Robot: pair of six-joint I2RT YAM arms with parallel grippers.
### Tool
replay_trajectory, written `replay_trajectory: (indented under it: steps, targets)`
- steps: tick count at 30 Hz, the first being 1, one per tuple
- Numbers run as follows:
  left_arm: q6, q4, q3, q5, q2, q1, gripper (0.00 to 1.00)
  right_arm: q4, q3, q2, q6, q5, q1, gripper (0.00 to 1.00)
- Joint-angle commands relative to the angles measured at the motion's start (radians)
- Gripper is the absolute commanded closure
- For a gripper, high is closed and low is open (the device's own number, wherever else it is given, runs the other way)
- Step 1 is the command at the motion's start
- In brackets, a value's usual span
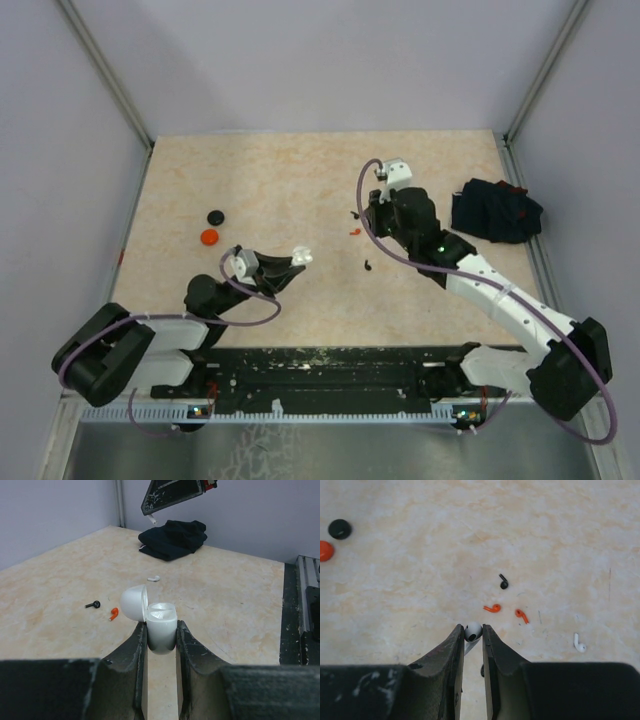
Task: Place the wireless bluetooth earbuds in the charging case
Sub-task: Place the earbud in the charging case.
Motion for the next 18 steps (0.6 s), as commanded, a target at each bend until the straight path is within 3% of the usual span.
replay_trajectory:
  steps: [1,13,18]
  targets:
    - [-0.055,0.171,0.03,0.02,0.065,0.002,1.0,0.125,-0.01,-0.063,-0.041,0.019,0.084,0.82]
    - [-0.032,0.395,0.041,0.047,0.177,0.0,1.0,0.389,-0.125,-0.155,-0.185,0.033,0.333,0.82]
    - [0.014,0.399,0.047,0.081,0.164,-0.003,1.0,0.493,-0.181,-0.164,-0.228,-0.006,0.385,0.82]
